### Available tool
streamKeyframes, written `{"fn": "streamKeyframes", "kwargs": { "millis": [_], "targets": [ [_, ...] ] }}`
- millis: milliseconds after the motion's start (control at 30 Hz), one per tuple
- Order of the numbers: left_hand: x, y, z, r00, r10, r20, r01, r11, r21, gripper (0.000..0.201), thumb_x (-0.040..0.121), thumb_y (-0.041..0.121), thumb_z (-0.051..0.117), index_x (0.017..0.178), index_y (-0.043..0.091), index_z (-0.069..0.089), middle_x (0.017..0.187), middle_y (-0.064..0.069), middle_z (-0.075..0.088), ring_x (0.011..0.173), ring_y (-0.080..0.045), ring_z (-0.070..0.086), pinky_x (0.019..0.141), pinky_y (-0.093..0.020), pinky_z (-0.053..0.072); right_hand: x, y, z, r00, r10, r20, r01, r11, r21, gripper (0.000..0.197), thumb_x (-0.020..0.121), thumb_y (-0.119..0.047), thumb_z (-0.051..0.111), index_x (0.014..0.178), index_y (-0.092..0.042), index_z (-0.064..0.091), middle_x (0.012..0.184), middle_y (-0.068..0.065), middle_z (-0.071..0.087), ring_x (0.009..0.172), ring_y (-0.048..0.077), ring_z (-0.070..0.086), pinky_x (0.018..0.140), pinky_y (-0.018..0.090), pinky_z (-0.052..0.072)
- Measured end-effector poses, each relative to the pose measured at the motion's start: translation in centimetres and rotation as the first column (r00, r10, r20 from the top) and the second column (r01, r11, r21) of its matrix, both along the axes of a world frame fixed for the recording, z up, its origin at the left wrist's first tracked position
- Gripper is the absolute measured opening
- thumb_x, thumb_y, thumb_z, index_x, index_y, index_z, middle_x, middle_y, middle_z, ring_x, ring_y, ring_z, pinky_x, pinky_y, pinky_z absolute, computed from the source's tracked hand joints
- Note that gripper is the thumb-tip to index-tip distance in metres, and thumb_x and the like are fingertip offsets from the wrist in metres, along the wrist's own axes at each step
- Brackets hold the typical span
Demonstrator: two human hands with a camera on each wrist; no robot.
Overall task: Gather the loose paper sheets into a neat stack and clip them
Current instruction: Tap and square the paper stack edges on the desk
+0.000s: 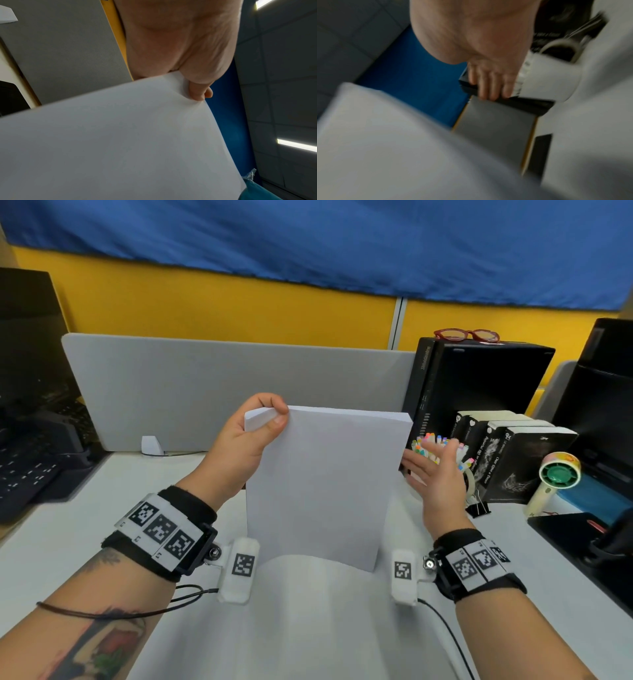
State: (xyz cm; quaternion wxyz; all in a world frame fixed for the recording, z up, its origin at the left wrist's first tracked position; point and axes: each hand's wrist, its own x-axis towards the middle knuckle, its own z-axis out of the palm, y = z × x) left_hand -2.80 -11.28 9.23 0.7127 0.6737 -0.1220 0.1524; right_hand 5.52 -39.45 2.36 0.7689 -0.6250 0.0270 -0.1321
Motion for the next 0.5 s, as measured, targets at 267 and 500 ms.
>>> {"fn": "streamKeyframes", "kwargs": {
  "millis": [267, 500],
  "targets": [
    [0.1, 0.3, 0.1, 0.999, -0.03, -0.037, 0.029, 0.999, -0.015, 0.02, 0.104, 0.025, 0.059, 0.088, 0.036, 0.062, 0.095, 0.007, 0.063, 0.087, -0.022, 0.065, 0.071, -0.043, 0.055, 9.6, -9.9, -9.5, 0.752, -0.559, -0.35, -0.062, 0.469, -0.881, 0.043, 0.092, -0.029, 0.048, 0.132, -0.018, 0.06, 0.152, 0.018, 0.04, 0.143, 0.035, 0.025, 0.121, 0.047, 0.014],
    [0.1, 0.4, 0.1, 0.998, -0.047, -0.049, 0.046, 0.999, -0.022, 0.021, 0.103, 0.024, 0.058, 0.087, 0.036, 0.063, 0.094, 0.009, 0.065, 0.087, -0.02, 0.065, 0.071, -0.042, 0.057, 9.6, -10.5, -11.0, 0.795, -0.518, -0.315, 0.032, 0.555, -0.831, 0.049, 0.091, -0.009, 0.05, 0.139, 0.0, 0.046, 0.146, 0.025, 0.039, 0.133, 0.041, 0.04, 0.111, 0.048, 0.035]
  ]
}}
